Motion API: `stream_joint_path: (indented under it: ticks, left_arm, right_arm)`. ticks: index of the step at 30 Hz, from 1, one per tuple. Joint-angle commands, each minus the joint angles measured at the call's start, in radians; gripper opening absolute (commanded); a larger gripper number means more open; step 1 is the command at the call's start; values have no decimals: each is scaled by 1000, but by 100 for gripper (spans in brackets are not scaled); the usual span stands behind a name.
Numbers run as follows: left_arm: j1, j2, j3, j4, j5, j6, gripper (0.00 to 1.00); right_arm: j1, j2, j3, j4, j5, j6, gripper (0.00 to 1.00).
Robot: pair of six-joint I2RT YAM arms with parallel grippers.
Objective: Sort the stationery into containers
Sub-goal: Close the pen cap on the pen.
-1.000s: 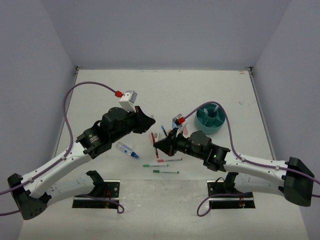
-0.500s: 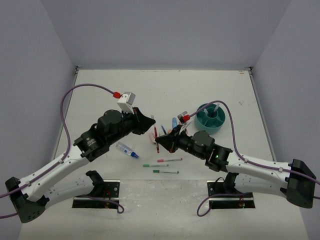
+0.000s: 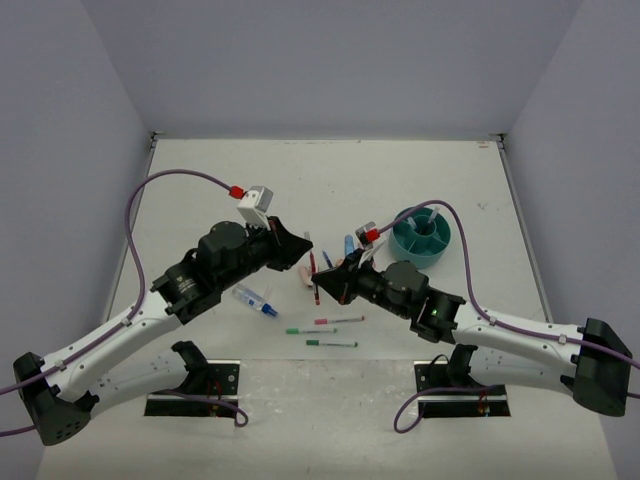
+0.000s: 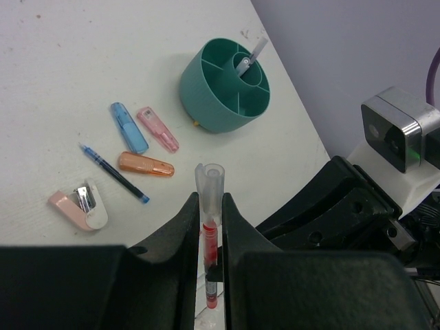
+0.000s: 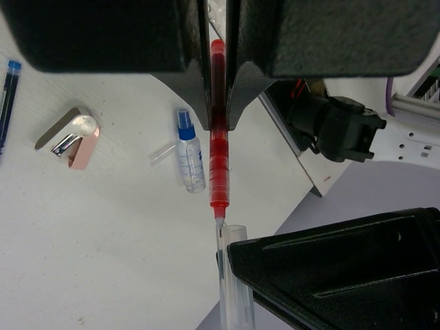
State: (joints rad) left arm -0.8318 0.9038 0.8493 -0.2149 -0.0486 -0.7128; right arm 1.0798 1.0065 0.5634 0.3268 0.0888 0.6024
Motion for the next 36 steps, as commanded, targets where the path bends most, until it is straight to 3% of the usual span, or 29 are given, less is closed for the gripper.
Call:
stream_joint_path:
  ticks: [1,15,26,36]
  left_arm:
    - [-1,4,-21,37,-12,29,0]
    - [-2,-8,31,0,-88,30,0]
    - [-1,-7,18,9,-60,24,0]
    - [-3,-20,36,-9,-85,30,0]
  right_arm:
    - [3,-22,73,25,25,-12,0]
    - [5,23,44,52,-44,8,0]
    - [5,18,83,-5,31,-5,0]
    - [5,53,92,-14,3,0,0]
